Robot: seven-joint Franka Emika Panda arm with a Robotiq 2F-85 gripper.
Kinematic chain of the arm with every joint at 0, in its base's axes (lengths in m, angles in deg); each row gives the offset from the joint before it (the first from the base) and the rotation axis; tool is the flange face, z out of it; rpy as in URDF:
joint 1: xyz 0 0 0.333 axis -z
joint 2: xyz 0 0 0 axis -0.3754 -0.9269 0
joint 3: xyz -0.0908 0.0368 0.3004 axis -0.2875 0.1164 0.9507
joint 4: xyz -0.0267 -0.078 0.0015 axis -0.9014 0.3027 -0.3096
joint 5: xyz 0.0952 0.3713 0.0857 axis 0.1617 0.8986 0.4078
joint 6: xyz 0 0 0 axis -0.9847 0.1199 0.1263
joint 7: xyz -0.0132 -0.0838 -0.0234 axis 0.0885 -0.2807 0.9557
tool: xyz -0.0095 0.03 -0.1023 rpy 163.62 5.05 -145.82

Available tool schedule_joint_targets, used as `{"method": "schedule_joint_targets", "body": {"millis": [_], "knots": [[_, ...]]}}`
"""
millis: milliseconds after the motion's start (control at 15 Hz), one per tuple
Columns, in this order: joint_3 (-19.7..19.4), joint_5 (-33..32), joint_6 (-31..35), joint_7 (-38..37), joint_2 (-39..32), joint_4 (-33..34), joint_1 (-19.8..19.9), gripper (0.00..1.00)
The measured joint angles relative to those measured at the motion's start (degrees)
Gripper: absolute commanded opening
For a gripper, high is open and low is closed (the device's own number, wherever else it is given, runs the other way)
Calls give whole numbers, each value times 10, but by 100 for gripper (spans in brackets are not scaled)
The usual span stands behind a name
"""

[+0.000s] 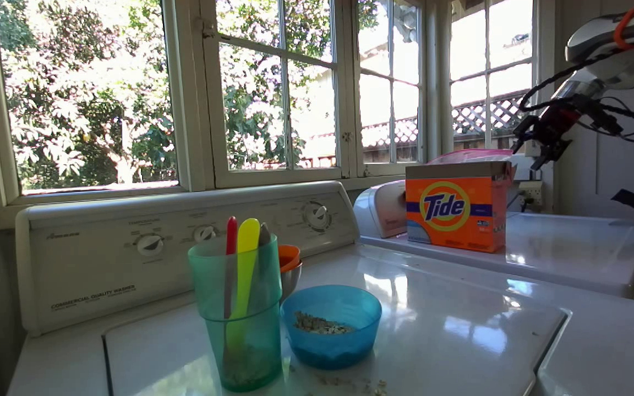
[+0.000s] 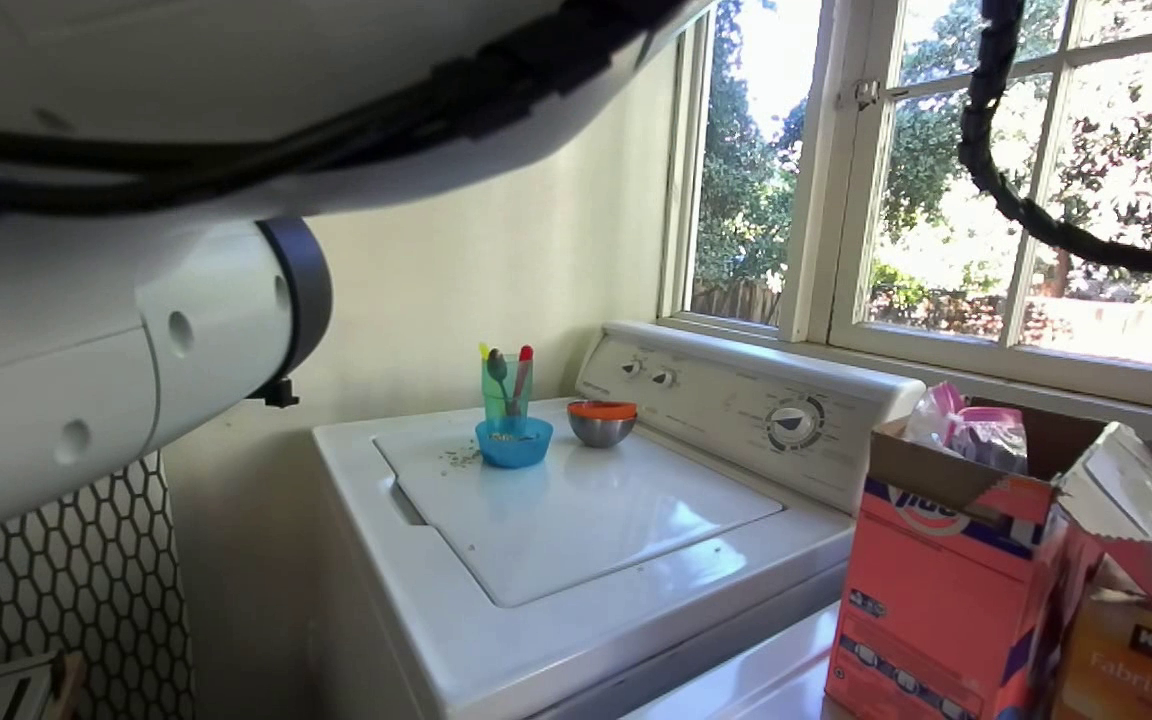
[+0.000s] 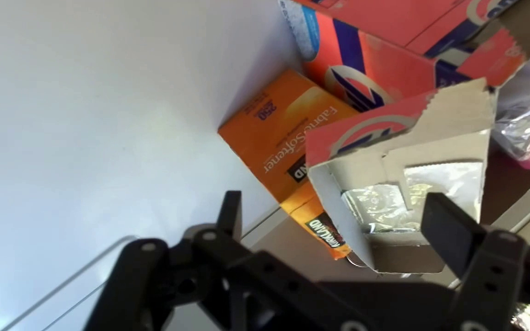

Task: Put the clear plastic inside the orange box and close the box.

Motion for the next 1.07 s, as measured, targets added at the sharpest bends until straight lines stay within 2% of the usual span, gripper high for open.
{"method": "schedule_joint_targets", "body": {"millis": [133, 467, 733, 867, 1067], "knots": [[10, 9, -23, 20, -1, -1, 2, 100], [38, 24, -96, 129, -13, -3, 7, 100], [42, 29, -101, 176, -19, -3, 13, 100], [42, 30, -101, 182, -19, -3, 16, 100], [36, 30, -90, 110, -22, -3, 16, 100]]}}
